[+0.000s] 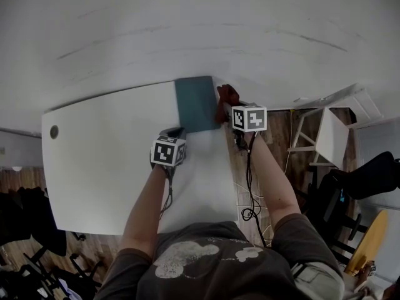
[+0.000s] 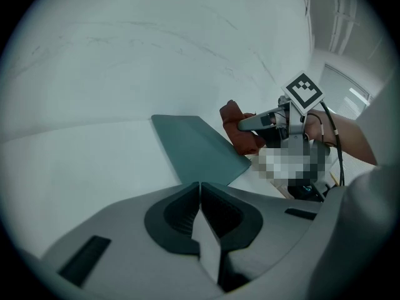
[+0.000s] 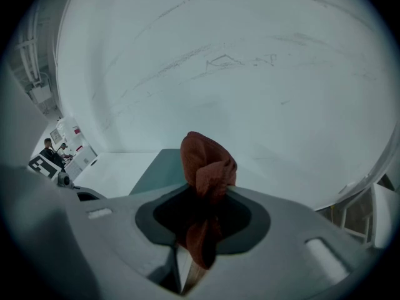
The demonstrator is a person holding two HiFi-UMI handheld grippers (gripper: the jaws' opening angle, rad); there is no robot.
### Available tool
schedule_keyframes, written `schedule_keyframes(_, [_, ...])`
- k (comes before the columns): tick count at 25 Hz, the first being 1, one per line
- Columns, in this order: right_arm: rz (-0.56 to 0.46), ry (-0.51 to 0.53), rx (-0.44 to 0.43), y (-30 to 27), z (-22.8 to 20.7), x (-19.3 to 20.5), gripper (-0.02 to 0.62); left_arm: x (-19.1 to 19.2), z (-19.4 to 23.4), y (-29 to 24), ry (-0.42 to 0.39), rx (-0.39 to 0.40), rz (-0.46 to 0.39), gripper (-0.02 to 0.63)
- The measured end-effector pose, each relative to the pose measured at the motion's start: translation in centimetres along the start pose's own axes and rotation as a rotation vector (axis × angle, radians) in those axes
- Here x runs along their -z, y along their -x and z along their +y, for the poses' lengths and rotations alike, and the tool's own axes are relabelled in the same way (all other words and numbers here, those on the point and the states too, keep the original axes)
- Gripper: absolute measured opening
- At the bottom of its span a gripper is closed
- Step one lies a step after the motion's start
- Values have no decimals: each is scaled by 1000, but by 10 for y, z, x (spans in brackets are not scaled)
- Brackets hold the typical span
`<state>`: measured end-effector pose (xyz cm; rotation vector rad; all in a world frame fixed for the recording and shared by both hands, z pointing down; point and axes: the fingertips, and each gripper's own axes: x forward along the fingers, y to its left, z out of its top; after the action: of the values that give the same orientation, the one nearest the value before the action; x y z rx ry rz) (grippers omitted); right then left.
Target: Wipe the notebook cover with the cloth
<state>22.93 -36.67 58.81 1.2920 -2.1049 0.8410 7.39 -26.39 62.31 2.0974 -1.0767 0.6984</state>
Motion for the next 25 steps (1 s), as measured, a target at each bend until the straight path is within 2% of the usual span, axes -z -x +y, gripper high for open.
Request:
schedule_keyframes(5, [-34, -1, -21, 17, 12, -14, 107, -1, -3, 11, 35, 12, -47, 8])
schedule_keyframes(11, [-56, 42, -91, 31, 51, -26, 107, -9, -3, 39, 46, 6, -108, 8])
schedule_keyframes(17, [-28, 52, -200, 28, 108, -11, 107, 3, 6, 63, 78, -12, -123, 8])
schedule_keyframes(25, [56, 63, -254, 5, 156, 27, 109, 16, 11, 84, 114, -3, -133, 6])
